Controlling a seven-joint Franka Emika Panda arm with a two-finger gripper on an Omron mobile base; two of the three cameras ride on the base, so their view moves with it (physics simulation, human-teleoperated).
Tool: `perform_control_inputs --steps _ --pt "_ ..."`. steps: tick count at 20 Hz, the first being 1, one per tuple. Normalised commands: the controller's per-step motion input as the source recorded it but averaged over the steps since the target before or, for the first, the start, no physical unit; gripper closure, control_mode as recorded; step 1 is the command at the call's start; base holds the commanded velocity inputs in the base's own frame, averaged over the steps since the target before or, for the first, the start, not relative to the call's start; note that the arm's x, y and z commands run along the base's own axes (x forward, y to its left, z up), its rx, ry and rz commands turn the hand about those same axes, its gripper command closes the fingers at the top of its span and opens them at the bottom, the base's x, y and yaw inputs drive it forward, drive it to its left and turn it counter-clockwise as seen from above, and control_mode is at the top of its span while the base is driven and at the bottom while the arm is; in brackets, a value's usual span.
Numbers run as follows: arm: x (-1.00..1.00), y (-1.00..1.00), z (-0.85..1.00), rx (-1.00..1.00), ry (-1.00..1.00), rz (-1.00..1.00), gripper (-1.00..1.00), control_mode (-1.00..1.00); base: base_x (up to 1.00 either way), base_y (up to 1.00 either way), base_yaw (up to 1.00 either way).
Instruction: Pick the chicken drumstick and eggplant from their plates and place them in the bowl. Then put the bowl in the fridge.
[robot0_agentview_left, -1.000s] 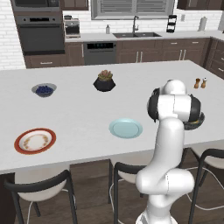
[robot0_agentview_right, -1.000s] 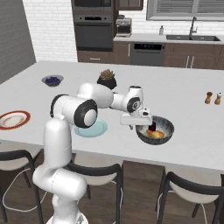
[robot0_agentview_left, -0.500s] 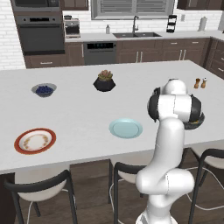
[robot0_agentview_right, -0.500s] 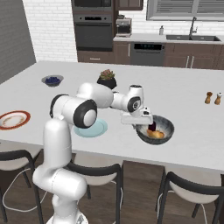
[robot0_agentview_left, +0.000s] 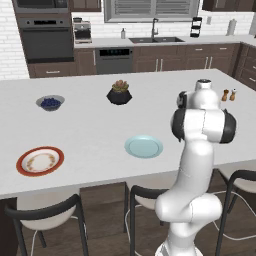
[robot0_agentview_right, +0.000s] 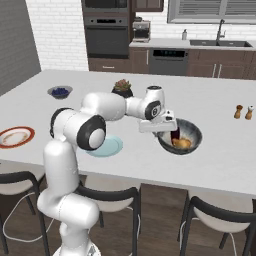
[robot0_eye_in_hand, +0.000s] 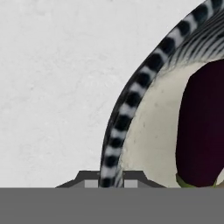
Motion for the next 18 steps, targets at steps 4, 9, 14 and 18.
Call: perform_control_inputs --steps 4,9,14,18 --pt "-0.18 0.33 0.69 -0.10 -0.07 0.24 1.00 -1.00 0.00 0.00 0.00" --pt "-0.44 0.72 0.61 -0.14 -0.01 0.40 1.00 -1.00 0.00 0.00 0.00" --pt "-0.38 0.83 0.46 -0.10 0.00 0.51 1.00 -1.00 0.00 0.00 0.00" --pt "-0.23 0.76 0.27 -0.05 0.00 0.63 1.00 -1.00 0.00 0.00 0.00"
